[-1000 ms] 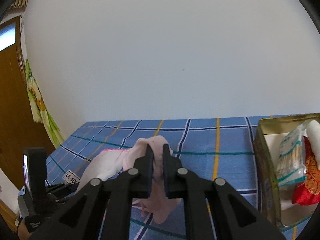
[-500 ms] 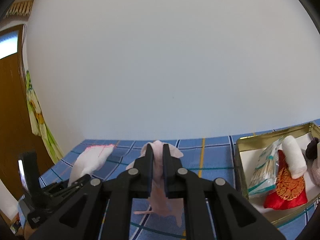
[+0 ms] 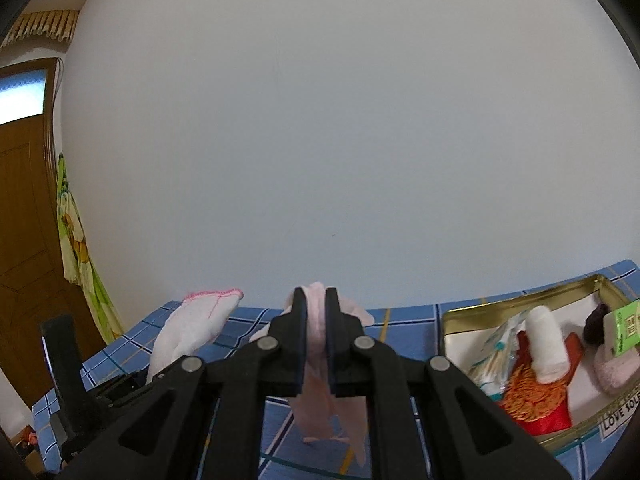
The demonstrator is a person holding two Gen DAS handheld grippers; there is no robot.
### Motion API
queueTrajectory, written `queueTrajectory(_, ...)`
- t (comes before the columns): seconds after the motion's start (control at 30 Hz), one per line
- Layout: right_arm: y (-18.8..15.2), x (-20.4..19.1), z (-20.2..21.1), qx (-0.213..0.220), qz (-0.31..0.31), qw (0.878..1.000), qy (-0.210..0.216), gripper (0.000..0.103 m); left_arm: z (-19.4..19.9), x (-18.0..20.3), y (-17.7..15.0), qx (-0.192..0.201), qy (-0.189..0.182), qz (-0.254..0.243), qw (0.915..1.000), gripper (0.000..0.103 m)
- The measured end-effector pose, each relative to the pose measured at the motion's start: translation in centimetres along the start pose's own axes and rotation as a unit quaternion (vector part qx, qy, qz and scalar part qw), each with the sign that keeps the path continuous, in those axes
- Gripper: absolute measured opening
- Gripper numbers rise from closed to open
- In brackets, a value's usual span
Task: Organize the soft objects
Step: 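Lift the white towel and pink cloth and carry them over the tin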
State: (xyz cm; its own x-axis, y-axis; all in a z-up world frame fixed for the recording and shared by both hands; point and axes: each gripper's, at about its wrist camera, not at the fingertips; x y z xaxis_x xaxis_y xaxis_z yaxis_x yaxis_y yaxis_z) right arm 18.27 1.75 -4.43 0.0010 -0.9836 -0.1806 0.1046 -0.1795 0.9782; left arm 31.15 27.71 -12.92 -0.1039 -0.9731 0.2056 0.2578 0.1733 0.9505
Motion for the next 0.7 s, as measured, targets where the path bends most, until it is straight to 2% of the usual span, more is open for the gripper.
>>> queueTrajectory(0.13,0.6,1.2,0.9,0.011,0.001,1.0,-0.006,0.007,0.8,1.7,0.2,0.018,-0.018,-0.007,0.9997,0.03)
queueTrajectory(0.33,1.9,2.6,2.1,0.027,0.002,1.0,-0.016,0.007,1.7,4.9,0.3,0.035,-0.028,-0.048,0.9978,0.03)
queueTrajectory(0.47,2.6,4.3,3.0,0.035,0.001,0.999,-0.026,0.008,1.7,6.6,0.2,0.03,-0.047,-0.037,0.9977,0.03)
queueTrajectory(0.7,5.0,7.2,5.0,0.064,-0.009,0.997,-0.035,0.008,1.9,9.6,0.9,0.046,-0.074,-0.037,0.9955,0.03)
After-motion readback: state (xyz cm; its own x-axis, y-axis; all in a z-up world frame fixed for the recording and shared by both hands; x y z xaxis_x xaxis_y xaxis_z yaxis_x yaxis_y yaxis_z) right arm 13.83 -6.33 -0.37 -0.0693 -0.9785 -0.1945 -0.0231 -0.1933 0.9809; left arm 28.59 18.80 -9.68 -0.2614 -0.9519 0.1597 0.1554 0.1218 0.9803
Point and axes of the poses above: each gripper's, at about its wrist camera, not at the fingertips, and z roughly against the way its jaws point, x to its right, y to its top, and after that the axes turned 11 degrees about x, right-handed
